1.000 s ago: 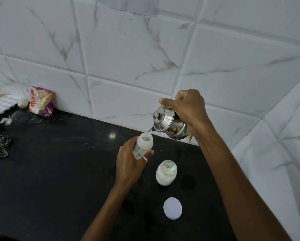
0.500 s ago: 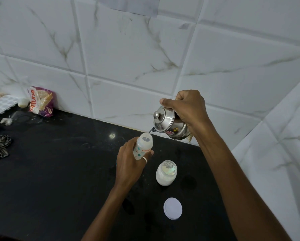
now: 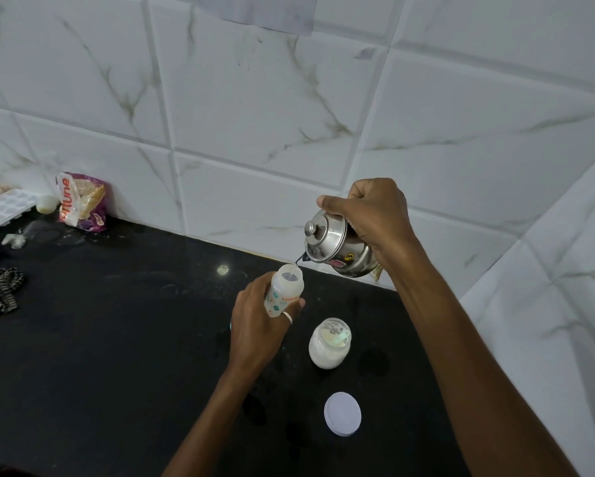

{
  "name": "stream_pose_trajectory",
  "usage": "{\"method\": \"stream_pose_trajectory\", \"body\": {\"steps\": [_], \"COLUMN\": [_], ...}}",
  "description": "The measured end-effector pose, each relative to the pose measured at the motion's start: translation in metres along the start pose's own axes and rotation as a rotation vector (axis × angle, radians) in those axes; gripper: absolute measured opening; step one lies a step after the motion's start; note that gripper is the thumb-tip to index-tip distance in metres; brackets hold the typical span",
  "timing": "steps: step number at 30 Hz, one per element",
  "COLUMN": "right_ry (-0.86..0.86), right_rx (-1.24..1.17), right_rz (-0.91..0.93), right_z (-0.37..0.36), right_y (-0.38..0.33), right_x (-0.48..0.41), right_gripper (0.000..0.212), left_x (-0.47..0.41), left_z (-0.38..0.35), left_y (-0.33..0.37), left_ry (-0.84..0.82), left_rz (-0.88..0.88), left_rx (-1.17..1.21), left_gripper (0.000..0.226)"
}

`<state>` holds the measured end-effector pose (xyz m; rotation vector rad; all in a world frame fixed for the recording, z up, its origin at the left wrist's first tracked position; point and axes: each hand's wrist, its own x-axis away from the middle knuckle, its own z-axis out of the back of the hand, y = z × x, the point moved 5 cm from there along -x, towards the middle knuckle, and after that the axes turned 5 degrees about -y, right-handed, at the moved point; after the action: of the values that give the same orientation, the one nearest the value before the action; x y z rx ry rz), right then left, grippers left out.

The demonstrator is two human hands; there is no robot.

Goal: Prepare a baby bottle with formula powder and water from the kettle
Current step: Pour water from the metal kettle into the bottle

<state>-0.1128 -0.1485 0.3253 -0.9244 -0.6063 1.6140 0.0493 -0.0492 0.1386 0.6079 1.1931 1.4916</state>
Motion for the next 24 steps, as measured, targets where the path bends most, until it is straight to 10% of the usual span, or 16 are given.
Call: {"method": "stream_pose_trajectory", "body": {"steps": [24], "right_ry": [-0.034], "right_rx": [-0.245], "right_rz": [-0.129], "right_z": [0.005], "right_y": [0.03], "right_x": [0.003], "right_gripper": [0.053], "left_x": [-0.001], "left_z": [-0.004], "left_y": [0.008], "left_ry": [-0.006], "left_rz": [-0.021], "left_rx": [-0.016], "left_gripper": [0.056]}}
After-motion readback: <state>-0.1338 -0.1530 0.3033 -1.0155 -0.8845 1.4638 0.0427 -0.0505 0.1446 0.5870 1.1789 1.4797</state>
